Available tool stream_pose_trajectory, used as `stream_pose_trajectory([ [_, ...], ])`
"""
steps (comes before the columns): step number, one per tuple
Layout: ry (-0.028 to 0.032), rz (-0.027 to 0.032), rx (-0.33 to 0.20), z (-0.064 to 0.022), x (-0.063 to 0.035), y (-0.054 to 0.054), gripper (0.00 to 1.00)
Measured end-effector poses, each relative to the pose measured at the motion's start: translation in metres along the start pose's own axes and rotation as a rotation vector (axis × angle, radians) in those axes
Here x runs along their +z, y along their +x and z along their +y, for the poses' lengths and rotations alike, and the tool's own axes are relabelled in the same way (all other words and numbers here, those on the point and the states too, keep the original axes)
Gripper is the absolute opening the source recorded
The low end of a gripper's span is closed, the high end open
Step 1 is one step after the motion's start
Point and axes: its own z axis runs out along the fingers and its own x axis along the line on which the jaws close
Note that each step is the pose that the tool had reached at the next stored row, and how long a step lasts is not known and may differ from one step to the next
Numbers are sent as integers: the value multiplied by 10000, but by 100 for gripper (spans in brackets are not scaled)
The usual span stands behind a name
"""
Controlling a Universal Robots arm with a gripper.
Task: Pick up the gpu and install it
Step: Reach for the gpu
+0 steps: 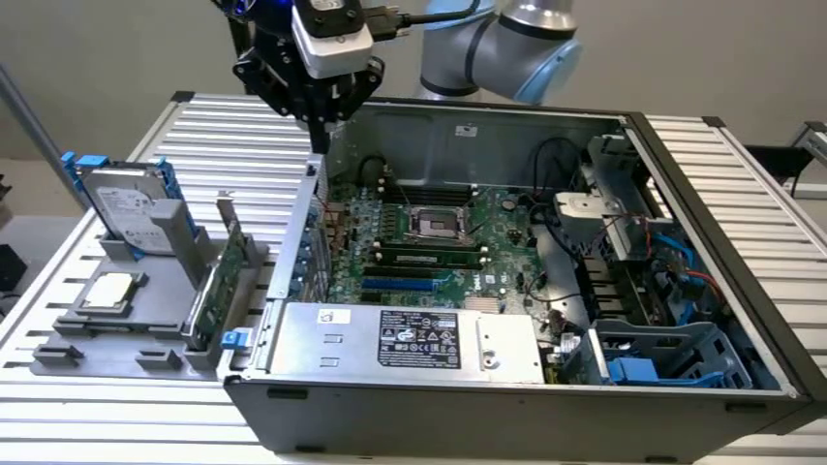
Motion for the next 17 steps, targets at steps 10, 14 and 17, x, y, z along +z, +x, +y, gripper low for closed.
stream_pose_trajectory([
  [10, 401, -27, -10, -45, 11, 452, 11],
  [14, 554, -39, -13, -63, 18, 635, 11],
  [17, 617, -43, -14, -80, 27, 771, 11],
])
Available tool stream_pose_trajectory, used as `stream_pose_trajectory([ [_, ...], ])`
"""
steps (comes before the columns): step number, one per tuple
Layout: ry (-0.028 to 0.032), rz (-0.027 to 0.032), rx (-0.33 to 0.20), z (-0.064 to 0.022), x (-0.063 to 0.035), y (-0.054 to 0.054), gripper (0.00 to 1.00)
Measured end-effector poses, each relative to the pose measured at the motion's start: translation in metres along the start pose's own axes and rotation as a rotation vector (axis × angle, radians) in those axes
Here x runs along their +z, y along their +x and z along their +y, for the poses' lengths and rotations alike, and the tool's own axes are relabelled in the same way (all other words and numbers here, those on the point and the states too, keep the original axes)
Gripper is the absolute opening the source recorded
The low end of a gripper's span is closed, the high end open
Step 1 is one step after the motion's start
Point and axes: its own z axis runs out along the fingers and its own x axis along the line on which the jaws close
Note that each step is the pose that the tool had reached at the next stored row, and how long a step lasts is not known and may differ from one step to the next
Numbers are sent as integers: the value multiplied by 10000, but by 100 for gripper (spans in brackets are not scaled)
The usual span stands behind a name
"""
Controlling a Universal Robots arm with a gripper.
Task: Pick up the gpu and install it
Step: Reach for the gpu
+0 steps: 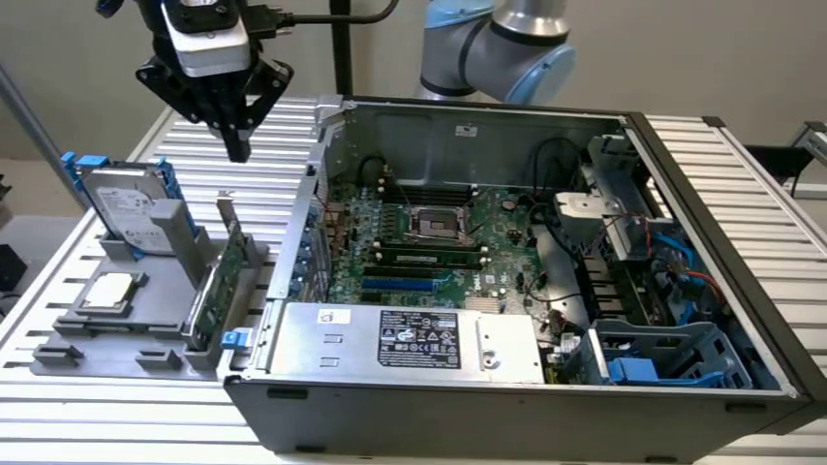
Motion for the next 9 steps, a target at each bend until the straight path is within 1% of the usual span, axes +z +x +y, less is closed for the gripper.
stream_pose_trajectory([
  [3, 22, -1, 0, -22, 18, 129, 11],
  [9, 35, -2, -1, -79, 63, 378, 11],
])
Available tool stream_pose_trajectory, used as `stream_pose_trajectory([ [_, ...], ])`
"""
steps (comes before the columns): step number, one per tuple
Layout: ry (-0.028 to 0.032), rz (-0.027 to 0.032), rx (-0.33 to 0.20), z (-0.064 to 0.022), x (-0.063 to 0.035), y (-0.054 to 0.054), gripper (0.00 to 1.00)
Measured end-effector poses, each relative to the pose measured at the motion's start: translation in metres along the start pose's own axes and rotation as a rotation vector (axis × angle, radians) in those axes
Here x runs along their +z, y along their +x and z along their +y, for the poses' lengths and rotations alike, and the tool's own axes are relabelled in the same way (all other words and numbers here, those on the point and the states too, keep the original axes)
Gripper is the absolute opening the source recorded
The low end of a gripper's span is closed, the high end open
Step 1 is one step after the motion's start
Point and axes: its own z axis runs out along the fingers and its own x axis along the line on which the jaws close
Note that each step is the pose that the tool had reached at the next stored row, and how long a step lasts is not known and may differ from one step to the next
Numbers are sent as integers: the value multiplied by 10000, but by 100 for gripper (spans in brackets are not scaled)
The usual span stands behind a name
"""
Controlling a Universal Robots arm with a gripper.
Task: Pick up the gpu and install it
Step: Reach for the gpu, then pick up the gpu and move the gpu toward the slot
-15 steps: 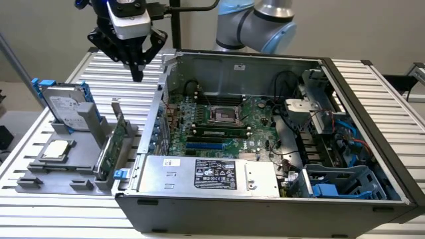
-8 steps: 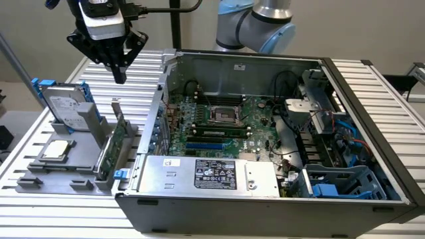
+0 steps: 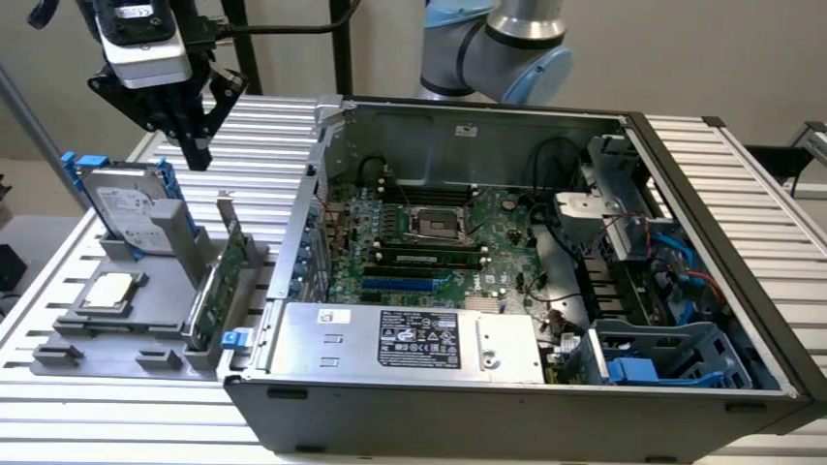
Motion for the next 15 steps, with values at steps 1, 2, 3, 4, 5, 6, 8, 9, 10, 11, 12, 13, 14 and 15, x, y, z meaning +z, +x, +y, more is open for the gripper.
stream_pose_trajectory([
  [1, 1, 0, 1, -12, 6, 40, 11],
  [2, 2, 1, 0, -25, 11, 78, 11],
  [3, 1, 0, 1, -33, 15, 110, 11],
  [4, 2, 0, 0, -37, 18, 128, 11],
  [5, 2, 0, 0, -39, 18, 132, 11],
  [6, 2, 1, 0, -38, 18, 132, 11],
  [8, 2, 1, 0, -38, 18, 132, 11],
  [9, 2, 1, 0, -38, 18, 133, 11],
  [10, 2, 1, 0, -38, 18, 133, 11],
  [11, 2, 1, 0, -38, 18, 133, 11],
  [12, 2, 1, 0, -38, 18, 133, 11],
  [13, 3, 1, 0, -38, 18, 133, 11],
  [14, 3, 1, 0, -38, 18, 133, 11],
  [15, 3, 2, 0, -38, 18, 133, 11],
])
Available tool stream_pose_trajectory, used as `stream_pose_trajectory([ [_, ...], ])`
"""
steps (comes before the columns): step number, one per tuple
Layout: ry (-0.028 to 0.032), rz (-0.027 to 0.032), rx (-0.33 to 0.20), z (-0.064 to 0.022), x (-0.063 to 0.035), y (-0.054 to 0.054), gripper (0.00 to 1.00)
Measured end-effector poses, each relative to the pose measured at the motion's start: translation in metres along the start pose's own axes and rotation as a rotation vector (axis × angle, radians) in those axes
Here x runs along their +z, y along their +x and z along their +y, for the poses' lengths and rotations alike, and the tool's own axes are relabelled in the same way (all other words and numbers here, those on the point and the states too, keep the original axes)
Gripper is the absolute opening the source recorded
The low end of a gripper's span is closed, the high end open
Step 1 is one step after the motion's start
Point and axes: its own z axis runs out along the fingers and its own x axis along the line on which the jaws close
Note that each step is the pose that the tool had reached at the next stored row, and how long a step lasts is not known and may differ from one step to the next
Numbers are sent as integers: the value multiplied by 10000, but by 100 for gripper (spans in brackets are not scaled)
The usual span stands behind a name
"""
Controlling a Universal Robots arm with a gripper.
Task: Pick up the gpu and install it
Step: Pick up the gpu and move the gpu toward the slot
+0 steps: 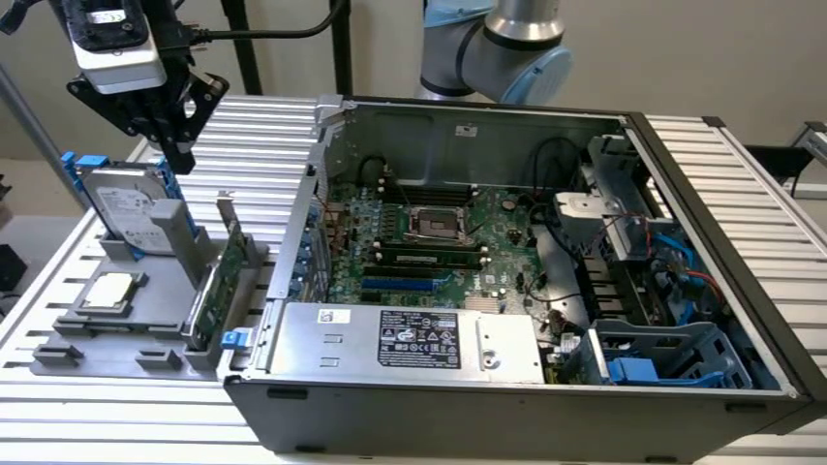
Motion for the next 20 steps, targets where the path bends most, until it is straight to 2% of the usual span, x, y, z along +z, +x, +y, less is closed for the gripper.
stream_pose_trajectory([
  [5, 0, 1, 0, 0, 0, 0, 12],
  [6, 0, 2, 0, 0, 0, 0, 18],
  [7, 0, 2, 0, 0, 0, 0, 18],
  [8, 0, 1, 0, 0, 0, 0, 25],
  [15, 2, -1, 1, -5, 16, 1, 27],
  [16, 3, 1, 0, -10, 24, 1, 27],
  [17, 5, 2, 0, -19, 30, 1, 33],
  [20, 4, 2, 0, -71, 57, -2, 33],
])
